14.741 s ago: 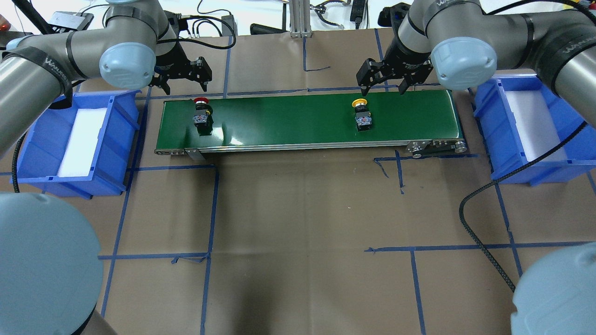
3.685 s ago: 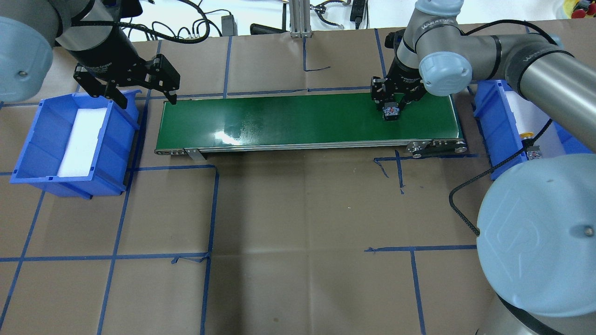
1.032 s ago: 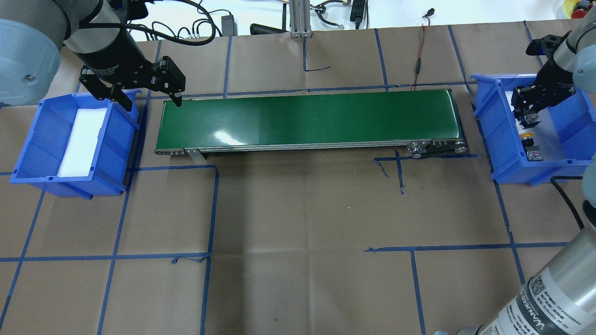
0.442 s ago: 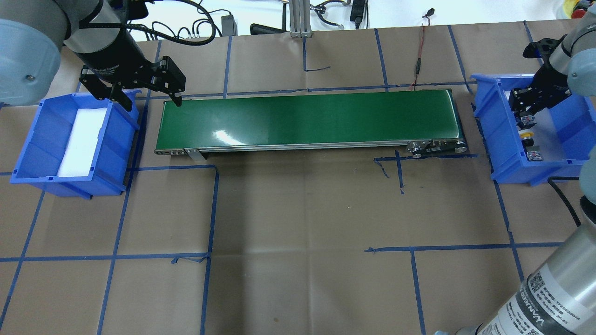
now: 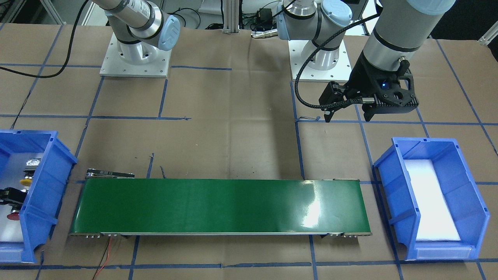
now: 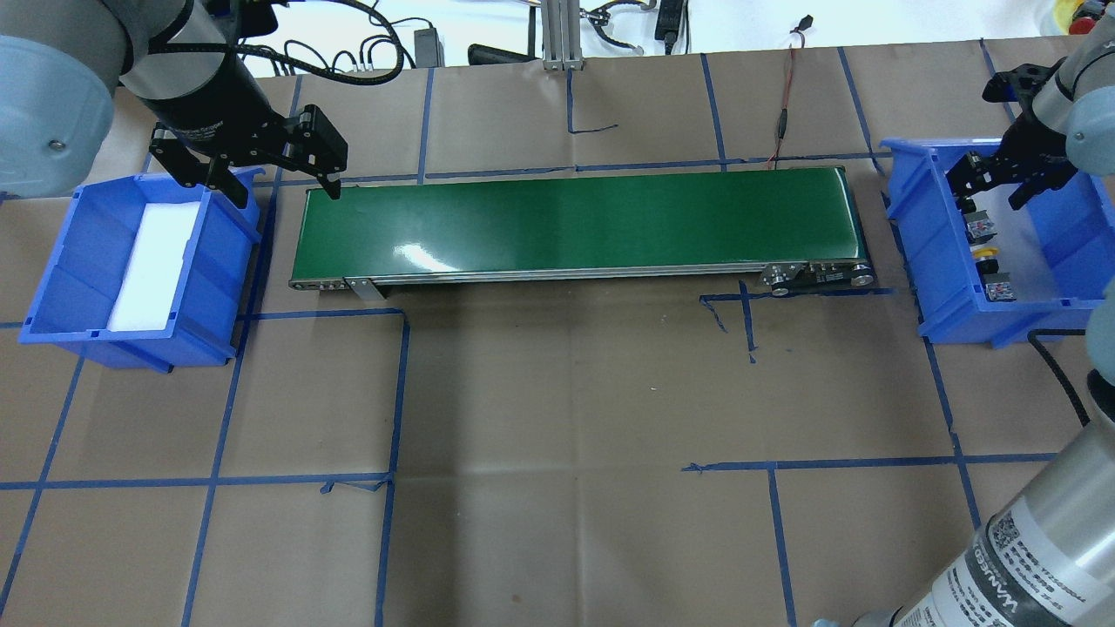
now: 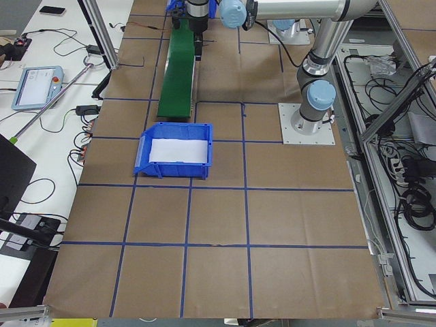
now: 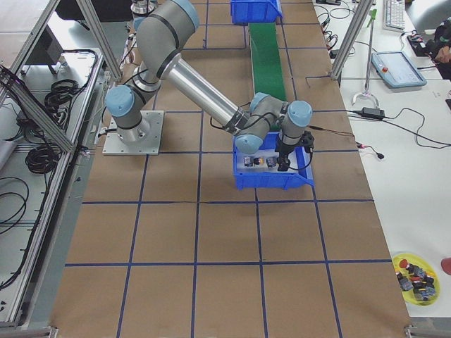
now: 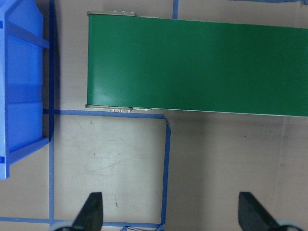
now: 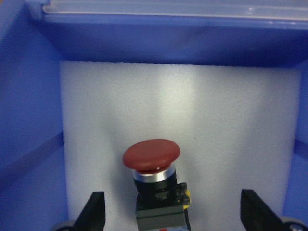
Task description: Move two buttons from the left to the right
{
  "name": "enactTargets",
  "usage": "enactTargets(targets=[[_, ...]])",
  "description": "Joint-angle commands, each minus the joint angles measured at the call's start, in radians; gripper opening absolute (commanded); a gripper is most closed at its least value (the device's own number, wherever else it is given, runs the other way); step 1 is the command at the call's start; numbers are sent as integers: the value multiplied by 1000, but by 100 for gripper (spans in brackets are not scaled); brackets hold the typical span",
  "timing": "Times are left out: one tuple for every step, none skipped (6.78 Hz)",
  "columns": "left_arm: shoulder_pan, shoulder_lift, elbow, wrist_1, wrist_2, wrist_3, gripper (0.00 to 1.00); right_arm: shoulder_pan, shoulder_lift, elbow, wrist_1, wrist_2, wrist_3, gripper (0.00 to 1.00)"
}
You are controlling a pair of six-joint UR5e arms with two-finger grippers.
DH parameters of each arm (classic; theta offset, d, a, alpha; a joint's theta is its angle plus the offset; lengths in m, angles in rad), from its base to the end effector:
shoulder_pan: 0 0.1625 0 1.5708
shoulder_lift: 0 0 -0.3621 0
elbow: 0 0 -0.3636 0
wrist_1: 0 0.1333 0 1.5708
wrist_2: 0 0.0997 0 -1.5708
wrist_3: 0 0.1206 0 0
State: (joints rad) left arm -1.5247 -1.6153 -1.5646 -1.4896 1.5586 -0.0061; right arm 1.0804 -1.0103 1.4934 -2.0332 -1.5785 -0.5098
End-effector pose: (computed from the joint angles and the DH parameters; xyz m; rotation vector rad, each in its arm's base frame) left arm -0.1123 -0.4899 0.3941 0.0813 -3.1285 0.0675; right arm -0.1713 -0.6019 0.1777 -0.0306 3.1381 0.0343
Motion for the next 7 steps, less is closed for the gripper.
enactTargets(targets=[[0,0,0,-1,0,0,100,4,-74,7,10,-8,4,99],[0,2,-2,-1,0,2,100,6,-135,-1,59,-24,5,99],[1,0,-3,-3,3,5,100,13,-204,-1,149,-15,32,99],[1,5,-9,0,5,23,100,39,-302,4,201,-8,206,99],[1,6,-14,2,5,23,100,120,-361,4,231,-6,324,100],[1,5,-12,2,3,23,100,224,-420,5,234,-2,342,100],[1,5,-12,2,3,22,100,333,-473,5,235,52,349,100]])
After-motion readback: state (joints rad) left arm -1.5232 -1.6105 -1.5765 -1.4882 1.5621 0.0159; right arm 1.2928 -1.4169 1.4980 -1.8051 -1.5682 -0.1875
